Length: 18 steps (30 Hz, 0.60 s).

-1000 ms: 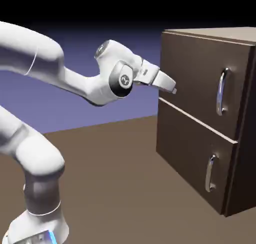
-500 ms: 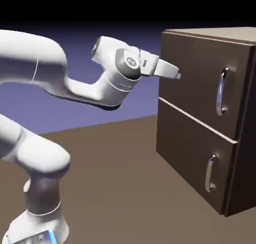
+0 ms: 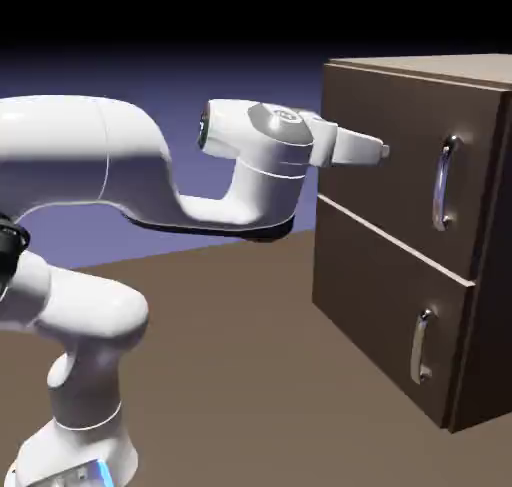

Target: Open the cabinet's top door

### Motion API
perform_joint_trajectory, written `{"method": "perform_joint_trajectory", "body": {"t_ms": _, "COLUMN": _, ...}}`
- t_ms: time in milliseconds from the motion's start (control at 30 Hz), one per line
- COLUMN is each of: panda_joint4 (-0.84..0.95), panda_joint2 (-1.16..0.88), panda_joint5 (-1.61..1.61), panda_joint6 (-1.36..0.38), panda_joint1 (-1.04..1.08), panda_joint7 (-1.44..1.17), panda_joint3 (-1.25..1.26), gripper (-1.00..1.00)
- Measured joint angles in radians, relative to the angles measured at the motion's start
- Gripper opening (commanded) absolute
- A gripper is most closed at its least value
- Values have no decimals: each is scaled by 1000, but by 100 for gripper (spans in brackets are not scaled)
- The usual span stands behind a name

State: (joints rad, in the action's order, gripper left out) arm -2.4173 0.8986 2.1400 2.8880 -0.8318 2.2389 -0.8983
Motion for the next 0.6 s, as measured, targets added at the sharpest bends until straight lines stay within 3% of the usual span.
{"method": "perform_joint_trajectory", "body": {"t_ms": 600, "panda_joint4": 137, "panda_joint2": 115, "panda_joint5": 746, "panda_joint6": -52, "panda_joint1": -286, "panda_joint7": 522, "panda_joint3": -313, "gripper": 0}}
